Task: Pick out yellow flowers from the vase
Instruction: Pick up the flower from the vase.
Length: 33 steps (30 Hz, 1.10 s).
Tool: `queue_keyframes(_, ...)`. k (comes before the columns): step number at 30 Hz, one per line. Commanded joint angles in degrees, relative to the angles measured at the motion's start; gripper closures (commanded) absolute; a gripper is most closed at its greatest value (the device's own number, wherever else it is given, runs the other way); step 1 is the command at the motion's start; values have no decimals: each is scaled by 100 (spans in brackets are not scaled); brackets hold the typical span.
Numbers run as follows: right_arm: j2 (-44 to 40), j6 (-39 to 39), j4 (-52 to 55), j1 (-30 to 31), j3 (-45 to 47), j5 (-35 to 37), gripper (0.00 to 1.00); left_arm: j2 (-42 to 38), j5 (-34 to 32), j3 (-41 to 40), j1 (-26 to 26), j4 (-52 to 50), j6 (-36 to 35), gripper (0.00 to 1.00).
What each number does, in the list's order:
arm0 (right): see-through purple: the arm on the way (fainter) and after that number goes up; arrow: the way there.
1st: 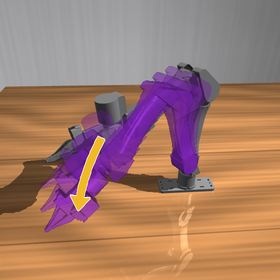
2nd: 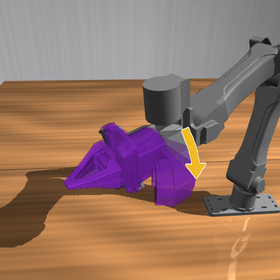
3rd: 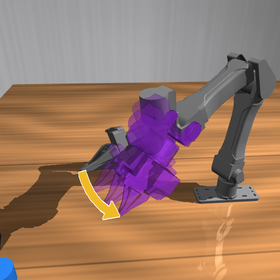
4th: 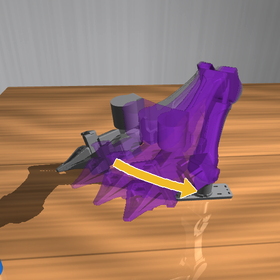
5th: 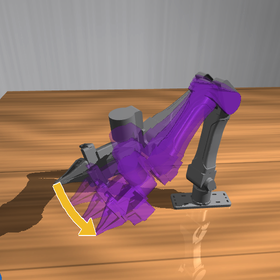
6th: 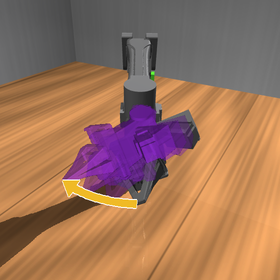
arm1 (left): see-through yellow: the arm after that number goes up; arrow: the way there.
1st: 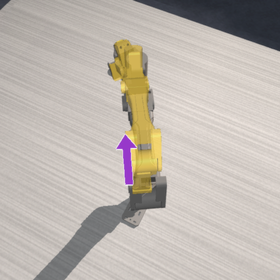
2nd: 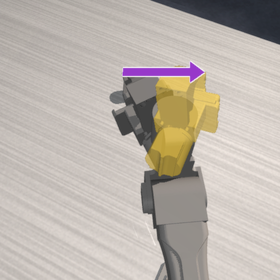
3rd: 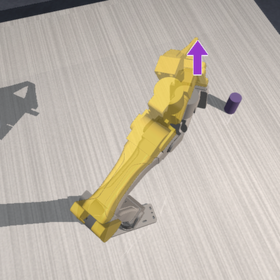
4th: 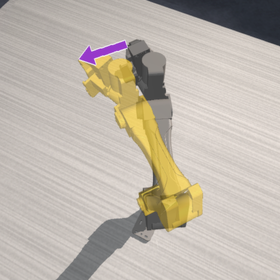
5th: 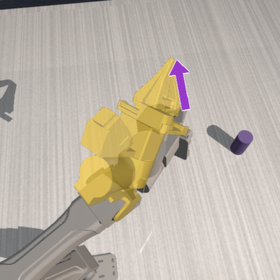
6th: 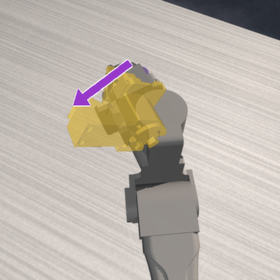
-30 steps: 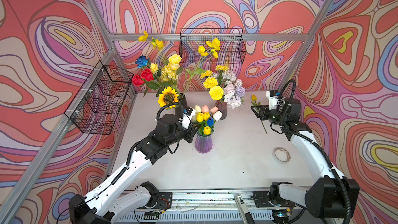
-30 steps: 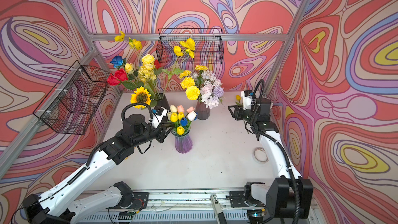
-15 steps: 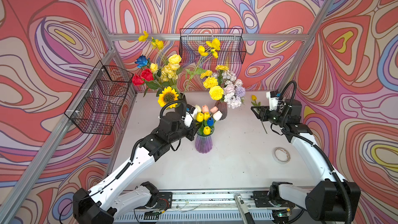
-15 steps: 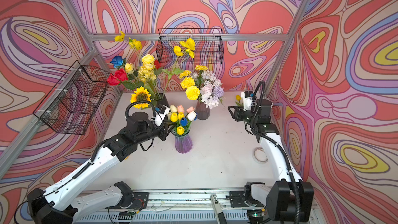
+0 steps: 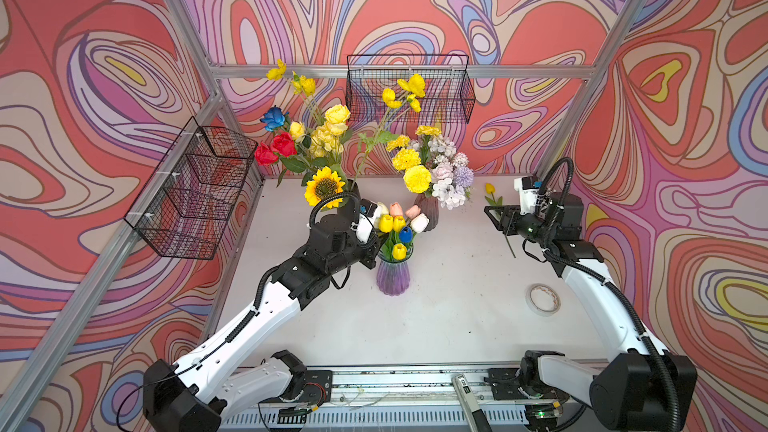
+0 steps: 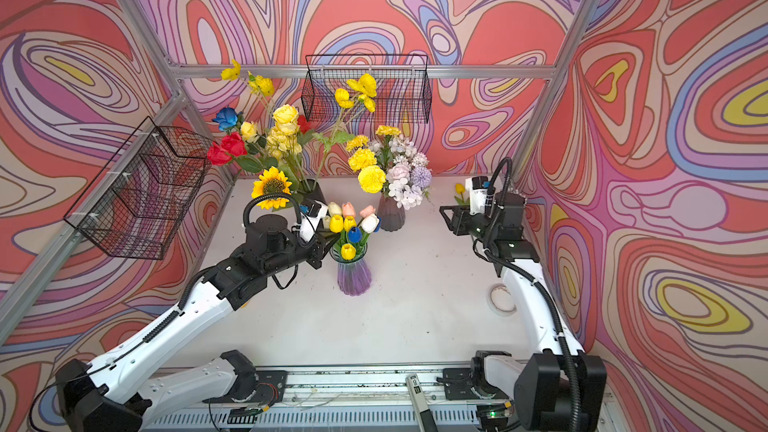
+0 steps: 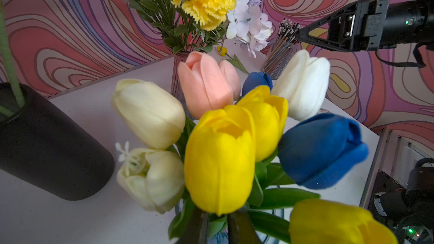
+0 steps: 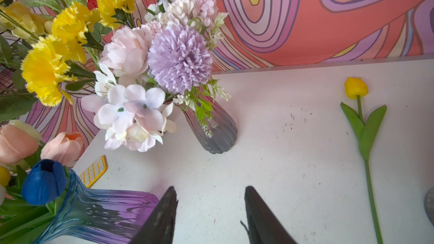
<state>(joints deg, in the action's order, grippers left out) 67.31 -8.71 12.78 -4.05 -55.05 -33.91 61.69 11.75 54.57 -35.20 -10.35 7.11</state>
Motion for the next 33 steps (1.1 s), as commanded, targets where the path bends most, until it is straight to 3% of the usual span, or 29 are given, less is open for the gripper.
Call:
queue_keyframes(1,-126,-17,-84,-8,99,-37,51,35,25,3,4,217,-8,84)
queue_keyframes(17,-227,-9,-82,-8,117,-37,51,-55,87,-105,4,268,49,97)
queue_keyframes(33,-280,-105,-407,-11,196,-351,51,-683,29,14,4,-51,-35,100)
